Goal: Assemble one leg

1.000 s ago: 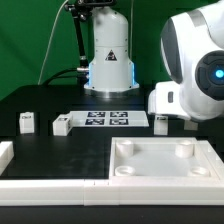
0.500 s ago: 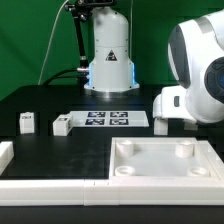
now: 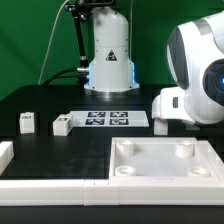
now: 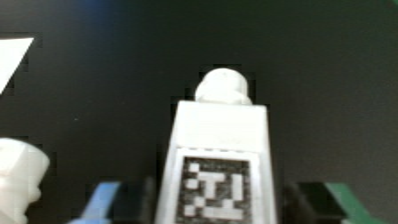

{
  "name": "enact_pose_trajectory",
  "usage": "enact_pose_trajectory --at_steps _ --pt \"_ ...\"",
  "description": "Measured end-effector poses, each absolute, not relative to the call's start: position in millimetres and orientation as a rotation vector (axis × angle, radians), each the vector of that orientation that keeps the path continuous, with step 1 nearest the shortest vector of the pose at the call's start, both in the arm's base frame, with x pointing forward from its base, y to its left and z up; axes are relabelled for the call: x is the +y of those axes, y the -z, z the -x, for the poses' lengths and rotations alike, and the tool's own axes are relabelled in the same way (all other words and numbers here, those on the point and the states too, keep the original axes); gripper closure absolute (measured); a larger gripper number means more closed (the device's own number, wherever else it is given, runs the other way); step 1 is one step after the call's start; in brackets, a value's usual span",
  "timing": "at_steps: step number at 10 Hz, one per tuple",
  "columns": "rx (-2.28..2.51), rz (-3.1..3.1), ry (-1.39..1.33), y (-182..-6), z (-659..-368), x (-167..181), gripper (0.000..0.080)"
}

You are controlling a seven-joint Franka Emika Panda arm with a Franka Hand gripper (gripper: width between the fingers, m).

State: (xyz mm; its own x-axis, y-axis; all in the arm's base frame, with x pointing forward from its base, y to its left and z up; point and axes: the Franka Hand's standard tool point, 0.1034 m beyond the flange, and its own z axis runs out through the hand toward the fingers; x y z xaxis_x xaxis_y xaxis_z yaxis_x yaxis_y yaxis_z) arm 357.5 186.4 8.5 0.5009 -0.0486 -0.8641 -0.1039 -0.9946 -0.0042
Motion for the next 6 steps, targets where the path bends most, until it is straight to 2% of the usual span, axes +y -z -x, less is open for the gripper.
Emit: enact_pose_trajectory --at_steps 1,6 --pt "0.136 2.673 -1.536 -8.4 -357.5 186.4 0.051" --pt "0.136 2.673 -1.536 -8.4 -357.5 186.4 0.051"
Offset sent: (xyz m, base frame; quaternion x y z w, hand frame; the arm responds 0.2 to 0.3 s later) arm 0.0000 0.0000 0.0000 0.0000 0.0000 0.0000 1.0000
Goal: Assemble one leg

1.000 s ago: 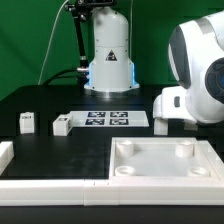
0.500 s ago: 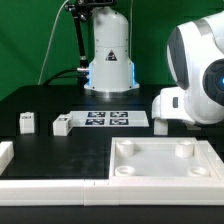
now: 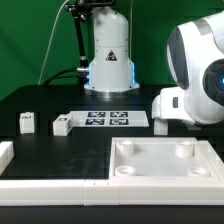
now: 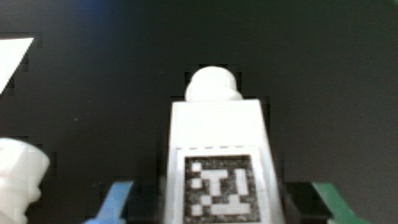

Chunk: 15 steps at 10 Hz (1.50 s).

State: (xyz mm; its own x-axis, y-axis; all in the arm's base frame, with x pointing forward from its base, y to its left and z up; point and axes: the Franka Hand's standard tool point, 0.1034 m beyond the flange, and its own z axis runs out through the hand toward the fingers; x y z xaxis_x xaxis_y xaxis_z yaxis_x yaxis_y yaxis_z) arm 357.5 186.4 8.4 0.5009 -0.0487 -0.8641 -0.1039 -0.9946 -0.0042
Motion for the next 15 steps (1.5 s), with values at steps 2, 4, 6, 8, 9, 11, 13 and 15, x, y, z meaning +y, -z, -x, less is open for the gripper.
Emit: enact_pose_trajectory --at_steps 2,4,6,8,9,11,13,15 --pt "0.136 2.673 -1.536 -8.5 -358 186 0.0509" --pt "0.132 2.663 -1.543 -19.0 -365 183 0.0509" --pt "0.127 2.655 -1.548 -40.2 -377 179 0.0509" --pt "0.124 2.655 -1.547 -63.0 -386 174 0.0509" --pt "0.122 2.663 -1.533 -67.7 -388 175 0.0509" --pt "0.13 2.689 -1.479 -61.7 -390 177 0.0509" --pt "0.148 2.788 -1.246 -55.6 -405 182 0.0509" --pt "0.147 2.86 -1.051 -62.3 -412 178 0.0509"
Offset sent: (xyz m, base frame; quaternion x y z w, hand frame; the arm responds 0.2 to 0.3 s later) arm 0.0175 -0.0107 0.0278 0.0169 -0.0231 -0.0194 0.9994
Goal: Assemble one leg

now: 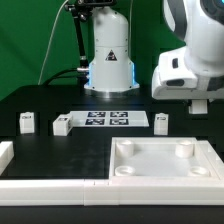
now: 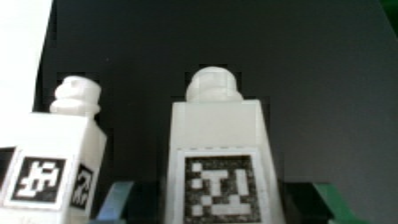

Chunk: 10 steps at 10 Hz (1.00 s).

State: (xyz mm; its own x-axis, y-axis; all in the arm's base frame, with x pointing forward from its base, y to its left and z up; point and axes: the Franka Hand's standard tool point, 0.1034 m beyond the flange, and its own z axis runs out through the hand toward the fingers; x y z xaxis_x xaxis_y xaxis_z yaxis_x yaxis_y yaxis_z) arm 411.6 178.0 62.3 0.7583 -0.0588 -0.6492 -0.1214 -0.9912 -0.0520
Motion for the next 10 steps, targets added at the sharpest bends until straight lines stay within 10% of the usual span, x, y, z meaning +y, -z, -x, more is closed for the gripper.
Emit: enact_pose_trajectory --at_steps 10 --pt "0.102 3.007 0.036 -92.0 -453 169 0.0509"
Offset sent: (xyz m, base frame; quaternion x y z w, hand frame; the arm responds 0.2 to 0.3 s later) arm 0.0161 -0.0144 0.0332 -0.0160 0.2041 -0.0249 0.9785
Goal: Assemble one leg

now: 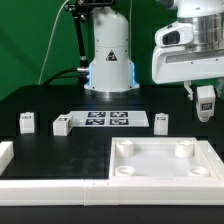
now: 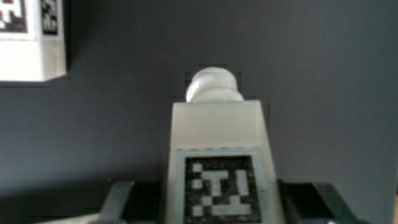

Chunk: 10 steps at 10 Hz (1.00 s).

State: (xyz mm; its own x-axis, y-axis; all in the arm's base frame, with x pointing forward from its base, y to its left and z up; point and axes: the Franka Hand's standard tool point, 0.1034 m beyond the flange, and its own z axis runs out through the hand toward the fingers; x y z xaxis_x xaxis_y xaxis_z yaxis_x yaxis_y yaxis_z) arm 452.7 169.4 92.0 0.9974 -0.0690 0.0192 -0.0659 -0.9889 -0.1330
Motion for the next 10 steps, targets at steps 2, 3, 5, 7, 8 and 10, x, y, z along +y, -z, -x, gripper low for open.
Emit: enact_pose_trajectory --at_steps 2,3,5,7,8,10 --pt "0.058 2.986 0.305 -109.6 -467 160 0.0509" --pt "0.039 2.977 0.36 -112.5 -472 158 0.0509" --pt "0.031 2.911 0.571 -117.9 -478 165 0.0509" --pt "0.024 2.924 0.537 -115.9 -478 164 0.0509" --pt "-0.03 2.934 0.532 -114.4 -478 163 0.0509" --pt "-0.25 2.972 0.521 -112.1 -499 148 0.0509"
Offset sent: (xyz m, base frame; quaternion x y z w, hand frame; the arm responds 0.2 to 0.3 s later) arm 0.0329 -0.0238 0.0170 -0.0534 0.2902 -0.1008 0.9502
